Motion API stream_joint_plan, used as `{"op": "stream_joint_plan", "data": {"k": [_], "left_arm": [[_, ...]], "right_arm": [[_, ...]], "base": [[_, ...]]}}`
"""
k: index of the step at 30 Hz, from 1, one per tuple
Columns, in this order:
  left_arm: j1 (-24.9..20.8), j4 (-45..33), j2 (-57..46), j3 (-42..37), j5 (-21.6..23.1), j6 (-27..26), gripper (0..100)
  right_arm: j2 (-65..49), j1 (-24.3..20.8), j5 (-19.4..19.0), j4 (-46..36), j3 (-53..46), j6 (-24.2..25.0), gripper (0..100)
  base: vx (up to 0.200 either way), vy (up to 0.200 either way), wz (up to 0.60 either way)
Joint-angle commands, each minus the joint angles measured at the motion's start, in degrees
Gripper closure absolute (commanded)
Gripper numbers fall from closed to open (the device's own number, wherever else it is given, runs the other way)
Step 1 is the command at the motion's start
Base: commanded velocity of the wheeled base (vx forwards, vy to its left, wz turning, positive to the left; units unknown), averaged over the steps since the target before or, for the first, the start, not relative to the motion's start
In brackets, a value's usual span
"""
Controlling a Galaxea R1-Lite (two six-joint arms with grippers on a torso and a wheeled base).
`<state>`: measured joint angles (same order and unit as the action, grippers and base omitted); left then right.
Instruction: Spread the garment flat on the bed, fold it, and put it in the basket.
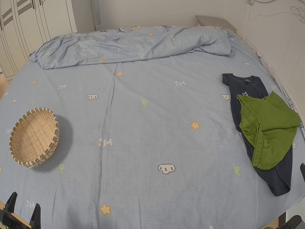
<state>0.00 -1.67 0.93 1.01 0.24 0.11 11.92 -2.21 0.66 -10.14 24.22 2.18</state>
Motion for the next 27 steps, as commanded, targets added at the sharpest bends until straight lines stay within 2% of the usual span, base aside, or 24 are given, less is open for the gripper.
{"op": "stream_joint_plan", "data": {"k": [1, 2, 4, 5, 6, 10, 12, 13, 15, 17, 23, 27], "left_arm": [[0.0, 0.0, -0.9, -0.6, 0.0, 0.0, 0], [0.0, 0.0, -0.9, -0.6, 0.0, 0.0, 0], [0.0, 0.0, -0.9, -0.6, 0.0, 0.1, 0], [0.0, 0.0, -0.9, -0.6, 0.0, 0.1, 0], [0.0, 0.0, -0.9, -0.6, 0.0, 0.0, 0], [0.0, 0.0, -0.9, -0.6, 0.0, 0.0, 0], [0.0, 0.0, -0.9, -0.6, 0.0, 0.0, 0], [0.0, 0.0, -0.9, -0.6, 0.0, 0.1, 0], [0.0, 0.0, -0.9, -0.6, 0.0, 0.1, 0], [0.0, 0.0, -0.9, -0.6, 0.0, 0.1, 0], [0.0, 0.0, -0.9, -0.6, 0.0, 0.0, 0], [0.0, 0.0, -0.9, -0.6, 0.0, 0.1, 0]], "right_arm": [[39.3, 0.7, 0.5, 0.1, 18.5, -3.7, 0], [39.3, 0.7, 0.5, 0.1, 18.5, -3.7, 0], [50.0, 2.6, 3.0, 0.9, 25.3, -4.4, 0], [50.0, 2.6, 3.0, 0.9, 25.3, -4.4, 0], [55.6, 2.6, 5.5, 1.3, 28.0, -4.8, 0], [67.4, 2.4, 8.5, 1.4, 34.0, -5.2, 0], [67.4, 2.4, 8.5, 1.4, 34.0, -5.2, 0], [72.5, 2.3, 8.7, 1.4, 36.2, -5.5, 0], [72.5, 2.3, 8.7, 1.4, 36.2, -5.5, 0], [77.3, 2.4, 8.8, 1.5, 37.2, -6.0, 0], [80.5, 2.4, 8.9, 2.0, 37.7, -5.8, 0], [82.0, 2.4, 8.9, 5.3, 37.4, -5.7, 0]], "base": [[0.0, 0.0, 0.0], [0.0, 0.0, 0.0], [0.0, 0.0, 0.0], [0.0, 0.0, 0.0], [0.0, 0.0, 0.0], [0.0, 0.0, 0.0], [0.0, 0.0, 0.0], [0.0, 0.0, 0.0], [0.0, 0.0, 0.0], [0.0, 0.0, 0.0], [0.0, 0.0, 0.0], [0.0, 0.0, 0.0]]}}
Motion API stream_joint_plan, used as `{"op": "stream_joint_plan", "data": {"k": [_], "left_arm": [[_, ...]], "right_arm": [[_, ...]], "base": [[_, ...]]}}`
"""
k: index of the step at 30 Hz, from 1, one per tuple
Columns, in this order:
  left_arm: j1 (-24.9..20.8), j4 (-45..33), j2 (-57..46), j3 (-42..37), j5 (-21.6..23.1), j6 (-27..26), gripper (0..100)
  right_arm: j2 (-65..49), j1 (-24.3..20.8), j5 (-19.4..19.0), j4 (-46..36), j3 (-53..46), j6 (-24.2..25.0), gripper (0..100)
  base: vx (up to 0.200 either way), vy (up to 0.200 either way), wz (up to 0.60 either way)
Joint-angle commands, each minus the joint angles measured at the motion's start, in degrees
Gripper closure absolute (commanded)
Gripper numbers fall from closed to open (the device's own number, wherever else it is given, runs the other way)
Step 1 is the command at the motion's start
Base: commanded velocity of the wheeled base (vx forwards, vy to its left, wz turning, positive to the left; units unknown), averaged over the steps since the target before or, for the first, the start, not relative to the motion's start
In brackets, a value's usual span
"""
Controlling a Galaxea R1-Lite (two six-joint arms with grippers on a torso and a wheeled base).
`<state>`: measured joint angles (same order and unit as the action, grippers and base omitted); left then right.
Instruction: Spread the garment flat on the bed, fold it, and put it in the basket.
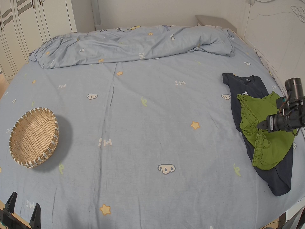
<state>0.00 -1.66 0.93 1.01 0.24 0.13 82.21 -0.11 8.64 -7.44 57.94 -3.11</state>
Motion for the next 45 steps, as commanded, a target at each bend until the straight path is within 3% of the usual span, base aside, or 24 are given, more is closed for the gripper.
{"op": "stream_joint_plan", "data": {"k": [1, 15, 16, 29, 36, 37, 39, 40, 42, 45], "left_arm": [[0.0, 0.0, -0.9, -0.6, 0.0, 0.0, 0], [0.0, 0.0, -0.9, -0.6, 0.0, 0.0, 0], [0.0, 0.0, -0.9, -0.6, 0.0, 0.0, 0], [0.0, 0.0, -0.9, -0.6, 0.0, 0.0, 0], [0.0, 0.0, -0.9, -0.6, 0.0, 0.0, 0], [0.0, 0.0, -0.9, -0.6, 0.0, 0.0, 0], [0.0, 0.0, -0.9, -0.6, 0.0, 0.0, 0], [0.1, 0.0, -0.9, -0.6, 0.0, 0.0, 0], [0.0, 0.0, -0.9, -0.6, 0.0, 0.0, 0], [0.0, 0.0, -0.9, -0.6, 0.0, 0.0, 0]], "right_arm": [[12.1, 0.3, 0.9, 4.6, 3.5, -0.3, 0], [12.4, 0.6, 1.0, 5.6, 4.2, -0.5, 0], [12.4, 0.7, 1.0, 5.6, 4.2, -0.5, 100], [12.3, -0.1, 0.8, 5.2, 4.4, -0.3, 100], [8.0, -2.5, -0.6, -4.1, 9.7, 6.4, 100], [5.9, -3.6, -4.1, -9.9, 13.3, 9.9, 100], [5.5, -3.7, -4.9, -10.8, 14.0, 10.3, 100], [1.9, -4.8, -12.3, -18.9, 19.1, 14.1, 100], [-0.7, -5.9, -17.3, -24.1, 23.0, 17.0, 100], [-2.6, -7.3, -20.4, -27.0, 25.6, 19.2, 100]], "base": [[0.0, 0.0, 0.0], [0.0, 0.0, 0.0], [0.0, 0.0, 0.0], [0.0, 0.0, 0.0], [0.0, 0.0, 0.0], [0.0, 0.0, 0.0], [0.0, 0.0, 0.0], [0.0, 0.0, 0.0], [0.0, 0.0, 0.0], [0.0, 0.0, 0.0]]}}
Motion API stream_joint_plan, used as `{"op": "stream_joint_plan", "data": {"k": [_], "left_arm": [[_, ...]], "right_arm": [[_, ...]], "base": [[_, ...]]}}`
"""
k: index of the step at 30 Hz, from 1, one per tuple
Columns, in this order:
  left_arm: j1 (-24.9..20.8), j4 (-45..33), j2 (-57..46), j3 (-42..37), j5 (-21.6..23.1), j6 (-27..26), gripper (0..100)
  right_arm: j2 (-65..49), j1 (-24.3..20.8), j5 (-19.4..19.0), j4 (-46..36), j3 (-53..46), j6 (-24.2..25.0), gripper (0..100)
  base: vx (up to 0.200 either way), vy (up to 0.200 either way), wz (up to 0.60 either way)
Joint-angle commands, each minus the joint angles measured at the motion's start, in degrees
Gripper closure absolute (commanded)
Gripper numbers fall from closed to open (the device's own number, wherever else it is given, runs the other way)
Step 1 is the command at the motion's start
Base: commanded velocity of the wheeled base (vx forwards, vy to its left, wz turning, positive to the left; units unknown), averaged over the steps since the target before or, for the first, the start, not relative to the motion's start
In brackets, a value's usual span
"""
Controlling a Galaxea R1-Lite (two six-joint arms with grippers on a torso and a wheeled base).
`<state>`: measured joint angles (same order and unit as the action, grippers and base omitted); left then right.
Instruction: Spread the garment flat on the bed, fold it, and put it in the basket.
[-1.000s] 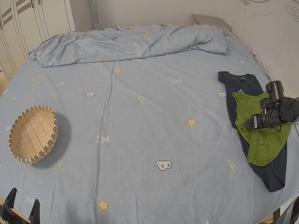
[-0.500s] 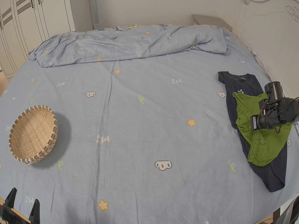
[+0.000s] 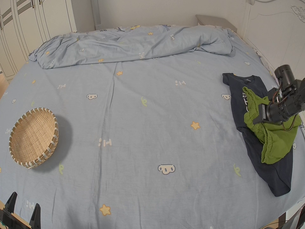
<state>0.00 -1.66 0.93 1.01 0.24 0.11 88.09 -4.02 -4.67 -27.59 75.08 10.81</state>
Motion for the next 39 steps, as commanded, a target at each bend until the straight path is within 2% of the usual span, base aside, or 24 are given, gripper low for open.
{"op": "stream_joint_plan", "data": {"k": [1, 4, 5, 10, 11, 13, 15, 21, 25, 30, 31, 33, 39], "left_arm": [[0.0, 0.0, -0.9, -0.6, 0.0, 0.1, 0], [0.0, 0.0, -0.9, -0.6, 0.0, 0.1, 0], [0.0, 0.0, -0.9, -0.6, 0.0, 0.1, 0], [0.0, 0.0, -0.9, -0.6, 0.0, 0.1, 0], [0.0, 0.0, -0.9, -0.6, 0.0, 0.1, 0], [0.0, 0.0, -0.9, -0.6, 0.0, 0.1, 0], [0.0, 0.0, -0.9, -0.6, 0.0, 0.1, 0], [0.0, 0.0, -0.9, -0.6, 0.0, 0.1, 0], [0.0, 0.0, -0.9, -0.6, 0.0, 0.0, 0], [0.0, 0.0, -0.9, -0.6, 0.0, 0.1, 0], [0.0, 0.0, -0.9, -0.6, 0.0, 0.1, 0], [0.0, 0.0, -0.9, -0.6, 0.0, 0.1, 0], [0.0, 0.0, -0.9, -0.6, 0.0, 0.1, 0]], "right_arm": [[-10.1, -5.2, -9.0, -7.9, 9.5, 6.8, 100], [-11.5, -7.7, -9.6, -8.0, 9.7, 8.2, 100], [-12.8, -10.7, -9.6, -8.4, 9.6, 8.9, 100], [-13.9, -17.9, -7.2, -10.7, 8.4, 8.9, 100], [-13.8, -21.4, -5.9, -10.7, 7.9, 9.0, 100], [-13.8, -24.9, -5.4, -9.8, 6.8, 9.3, 100], [-13.8, -26.9, -5.5, -9.0, 6.5, 9.8, 100], [-12.5, -37.4, -5.4, 1.0, 6.2, 15.2, 100], [-10.5, -42.6, -5.1, 7.3, 6.5, 15.6, 100], [-7.2, -45.6, -3.2, 13.1, 6.7, 15.0, 100], [-4.5, -47.2, -0.6, 16.5, 6.5, 14.9, 100], [-2.8, -48.1, 0.6, 18.3, 6.3, 14.9, 100], [0.0, -48.9, 0.7, 18.8, 6.6, 14.8, 100]], "base": [[0.0, 0.0, 0.0], [0.0, 0.0, 0.0], [0.0, 0.0, 0.0], [0.0, 0.0, 0.0], [0.0, 0.0, 0.0], [0.0, 0.0, 0.0], [0.0, 0.0, 0.0], [0.0, 0.0, 0.0], [0.0, 0.0, 0.0], [0.0, 0.0, 0.0], [0.0, 0.0, 0.0], [0.0, 0.0, 0.0], [0.0, 0.0, 0.0]]}}
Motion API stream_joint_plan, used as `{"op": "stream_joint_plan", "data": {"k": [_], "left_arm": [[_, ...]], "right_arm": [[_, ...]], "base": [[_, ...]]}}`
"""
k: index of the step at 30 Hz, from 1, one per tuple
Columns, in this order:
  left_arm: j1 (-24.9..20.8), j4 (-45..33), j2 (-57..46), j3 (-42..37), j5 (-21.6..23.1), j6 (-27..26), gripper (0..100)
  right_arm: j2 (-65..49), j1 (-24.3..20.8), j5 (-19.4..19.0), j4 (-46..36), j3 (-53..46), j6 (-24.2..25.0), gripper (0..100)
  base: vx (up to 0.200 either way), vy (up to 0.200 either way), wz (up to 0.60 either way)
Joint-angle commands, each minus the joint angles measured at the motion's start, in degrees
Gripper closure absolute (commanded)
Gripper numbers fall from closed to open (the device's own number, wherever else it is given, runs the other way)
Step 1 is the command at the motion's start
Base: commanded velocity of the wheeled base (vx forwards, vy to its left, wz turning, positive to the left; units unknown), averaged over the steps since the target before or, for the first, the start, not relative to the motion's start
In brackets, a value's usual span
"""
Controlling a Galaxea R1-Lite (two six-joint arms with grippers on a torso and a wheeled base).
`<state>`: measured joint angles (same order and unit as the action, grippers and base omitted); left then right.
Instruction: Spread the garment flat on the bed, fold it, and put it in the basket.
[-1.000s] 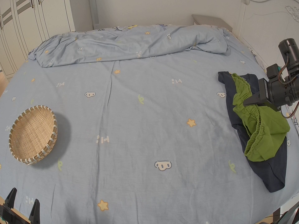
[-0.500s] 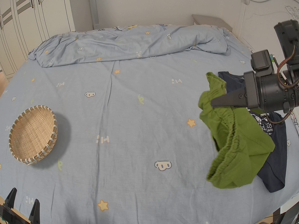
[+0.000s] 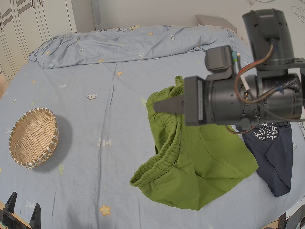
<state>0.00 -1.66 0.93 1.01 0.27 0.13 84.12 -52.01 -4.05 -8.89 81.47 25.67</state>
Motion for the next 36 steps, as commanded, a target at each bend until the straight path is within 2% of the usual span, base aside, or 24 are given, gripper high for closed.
{"op": "stream_joint_plan", "data": {"k": [1, 6, 14, 17, 23, 28, 29, 30, 31, 32, 36], "left_arm": [[0.0, 0.0, -0.9, -0.6, 0.0, 0.0, 0], [0.0, 0.0, -0.9, -0.6, 0.0, 0.0, 0], [0.0, 0.0, -0.9, -0.6, 0.0, 0.0, 0], [0.0, 0.0, -0.9, -0.6, 0.0, 0.0, 0], [0.0, 0.0, -0.9, -0.6, 0.0, 0.0, 0], [0.0, 0.0, -0.9, -0.6, 0.1, -0.1, 0], [0.0, -0.1, -0.9, -0.6, 0.1, -0.2, 0], [0.0, -0.1, -0.9, -0.6, 0.1, -0.2, 0], [0.0, -0.1, -0.9, -0.6, 0.2, -0.6, 0], [0.0, -0.1, -0.9, -0.6, 0.2, -0.7, 0], [0.0, -0.1, -0.9, -0.6, 0.2, -0.7, 0]], "right_arm": [[4.6, -0.9, 0.1, 0.1, 0.4, -0.1, 0], [6.9, -1.3, -0.3, 0.2, 0.5, -0.5, 0], [12.5, -2.4, -0.5, -2.1, 1.5, -4.1, 0], [13.9, -2.1, -0.4, -6.0, 1.9, -4.1, 0], [11.1, 0.0, -0.4, -6.4, -1.0, -3.6, 0], [2.5, 5.3, -0.6, -6.4, -7.8, -3.5, 0], [-1.3, 8.2, -0.9, -6.1, -11.6, -3.5, 0], [-1.6, 8.5, -1.0, -6.1, -11.9, -3.5, 0], [-5.2, 11.6, -2.6, -6.1, -15.6, -3.4, 0], [-5.8, 12.1, -3.1, -6.1, -16.2, -3.4, 0], [-13.5, 22.5, -11.2, -5.7, -24.3, -3.3, 0]], "base": [[0.0, 0.0, 0.0], [0.0, 0.0, 0.0], [0.0, 0.0, 0.0], [0.0, 0.0, 0.0], [0.0, 0.0, 0.0], [0.0, 0.0, 0.0], [0.0, 0.0, 0.0], [0.0, 0.0, 0.0], [0.0, 0.0, 0.0], [0.0, 0.0, 0.0], [0.0, 0.0, 0.0]]}}
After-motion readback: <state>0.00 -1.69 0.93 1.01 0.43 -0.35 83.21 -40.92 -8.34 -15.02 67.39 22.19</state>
